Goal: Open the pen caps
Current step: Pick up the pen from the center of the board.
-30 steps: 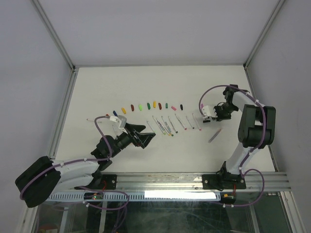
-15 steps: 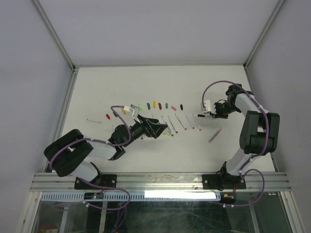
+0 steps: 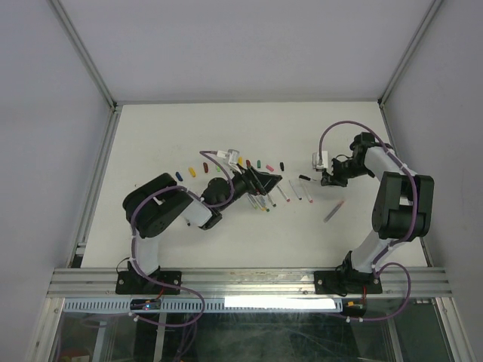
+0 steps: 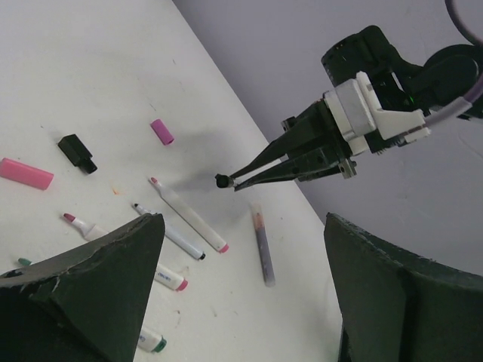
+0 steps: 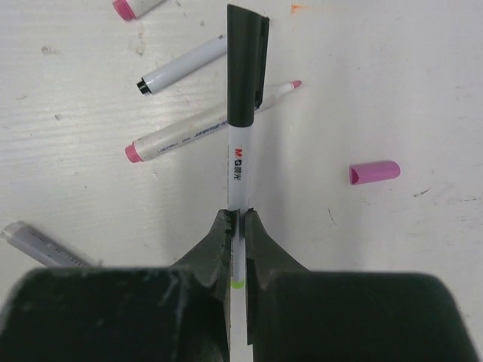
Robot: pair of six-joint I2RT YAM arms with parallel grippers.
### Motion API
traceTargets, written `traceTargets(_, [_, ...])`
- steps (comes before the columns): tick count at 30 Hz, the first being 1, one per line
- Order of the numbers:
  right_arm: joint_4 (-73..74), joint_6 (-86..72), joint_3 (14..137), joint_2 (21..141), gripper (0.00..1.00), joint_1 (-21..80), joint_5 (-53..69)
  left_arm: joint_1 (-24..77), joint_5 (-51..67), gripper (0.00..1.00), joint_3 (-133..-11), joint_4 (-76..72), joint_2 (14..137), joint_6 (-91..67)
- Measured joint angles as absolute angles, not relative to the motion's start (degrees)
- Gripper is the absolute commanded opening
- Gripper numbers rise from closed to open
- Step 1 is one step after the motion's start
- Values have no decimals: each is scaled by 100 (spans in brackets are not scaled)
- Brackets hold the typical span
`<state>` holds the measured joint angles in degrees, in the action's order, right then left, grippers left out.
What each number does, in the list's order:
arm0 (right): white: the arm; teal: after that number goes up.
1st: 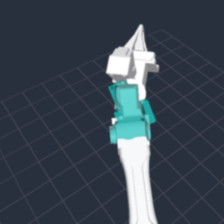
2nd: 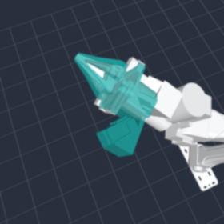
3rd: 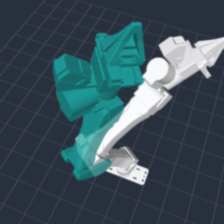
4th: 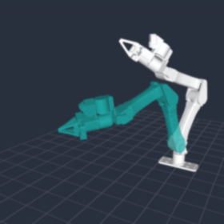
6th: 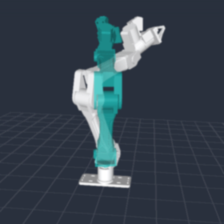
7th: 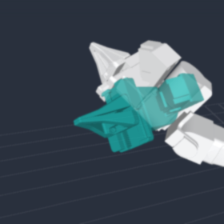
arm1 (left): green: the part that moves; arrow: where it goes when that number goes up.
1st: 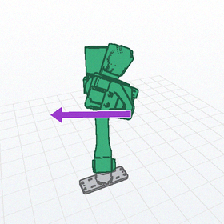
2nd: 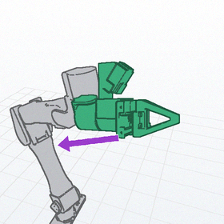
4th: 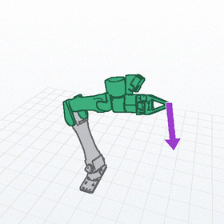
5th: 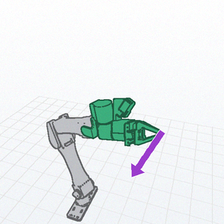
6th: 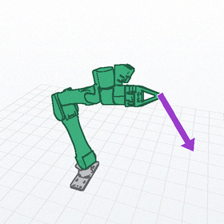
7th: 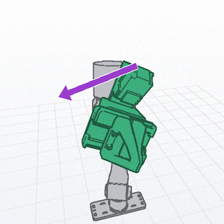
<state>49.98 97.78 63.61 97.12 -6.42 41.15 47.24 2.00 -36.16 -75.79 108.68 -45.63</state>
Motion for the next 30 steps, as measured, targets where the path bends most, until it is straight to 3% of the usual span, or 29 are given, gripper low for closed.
traceTargets(13, [4978, 9557, 6292, 9714, 0, -642, 4672, 4998, -169, 90, -4866, -7629, 12121, -5039])
traceTargets(19, [4974, 9491, 6292, 9714, 0, -639, 4866, 5223, -718, 79, -5231, -7620, 12376, -5070])
traceTargets(30, [4947, 9314, 6254, 9714, 0, -576, 5030, 5601, -1820, 70, -5712, -7496, 12752, -5107])
